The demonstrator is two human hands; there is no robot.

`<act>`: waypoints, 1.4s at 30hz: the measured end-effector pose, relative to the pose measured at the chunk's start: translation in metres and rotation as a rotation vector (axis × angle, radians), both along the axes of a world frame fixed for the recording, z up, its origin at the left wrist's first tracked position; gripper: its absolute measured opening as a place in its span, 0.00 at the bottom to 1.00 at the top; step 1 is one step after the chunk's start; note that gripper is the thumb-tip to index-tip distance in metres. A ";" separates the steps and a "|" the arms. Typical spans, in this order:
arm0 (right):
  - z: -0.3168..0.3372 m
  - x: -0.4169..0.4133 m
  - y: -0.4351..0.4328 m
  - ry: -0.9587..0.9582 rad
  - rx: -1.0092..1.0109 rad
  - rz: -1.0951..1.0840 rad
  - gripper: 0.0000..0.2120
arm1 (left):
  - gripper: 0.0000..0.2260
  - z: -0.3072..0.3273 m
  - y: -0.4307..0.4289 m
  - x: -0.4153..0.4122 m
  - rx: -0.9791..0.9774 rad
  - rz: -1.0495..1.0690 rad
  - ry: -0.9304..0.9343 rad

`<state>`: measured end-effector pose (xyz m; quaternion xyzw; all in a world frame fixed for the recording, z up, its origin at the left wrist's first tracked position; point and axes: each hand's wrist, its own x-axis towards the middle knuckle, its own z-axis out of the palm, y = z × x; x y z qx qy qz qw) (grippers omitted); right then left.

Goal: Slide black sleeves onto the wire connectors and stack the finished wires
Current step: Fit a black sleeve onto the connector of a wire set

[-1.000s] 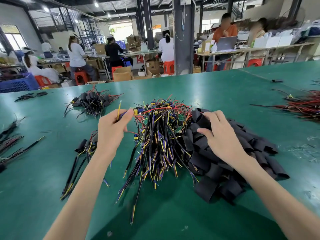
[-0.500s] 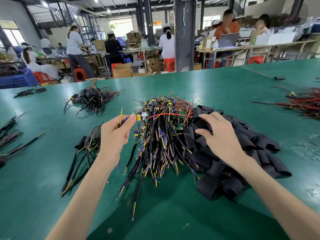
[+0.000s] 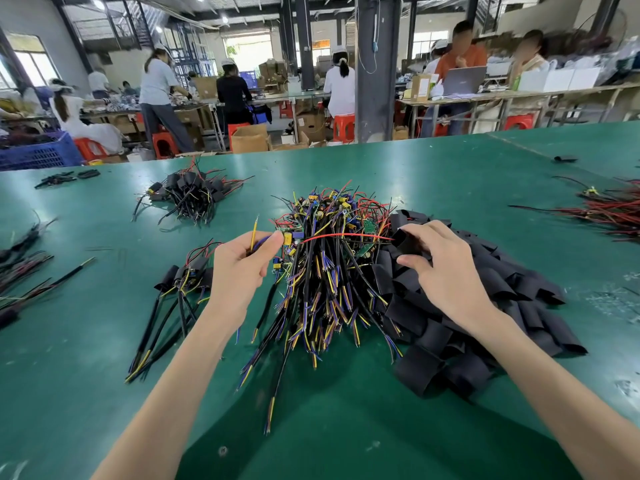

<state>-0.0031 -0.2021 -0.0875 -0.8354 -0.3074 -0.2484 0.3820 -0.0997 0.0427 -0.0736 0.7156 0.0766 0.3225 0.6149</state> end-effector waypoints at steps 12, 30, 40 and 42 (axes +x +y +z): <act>-0.001 0.002 0.004 0.025 -0.054 -0.086 0.18 | 0.10 -0.002 -0.001 -0.001 -0.013 0.014 -0.066; -0.005 0.001 0.008 0.021 -0.045 -0.027 0.21 | 0.04 -0.003 0.007 -0.002 -0.091 -0.026 -0.081; 0.001 -0.004 0.007 0.017 0.012 0.135 0.20 | 0.05 -0.007 0.008 0.000 -0.114 0.017 -0.011; 0.002 -0.004 0.006 0.029 -0.001 0.142 0.20 | 0.05 -0.007 0.007 0.001 -0.121 0.018 -0.006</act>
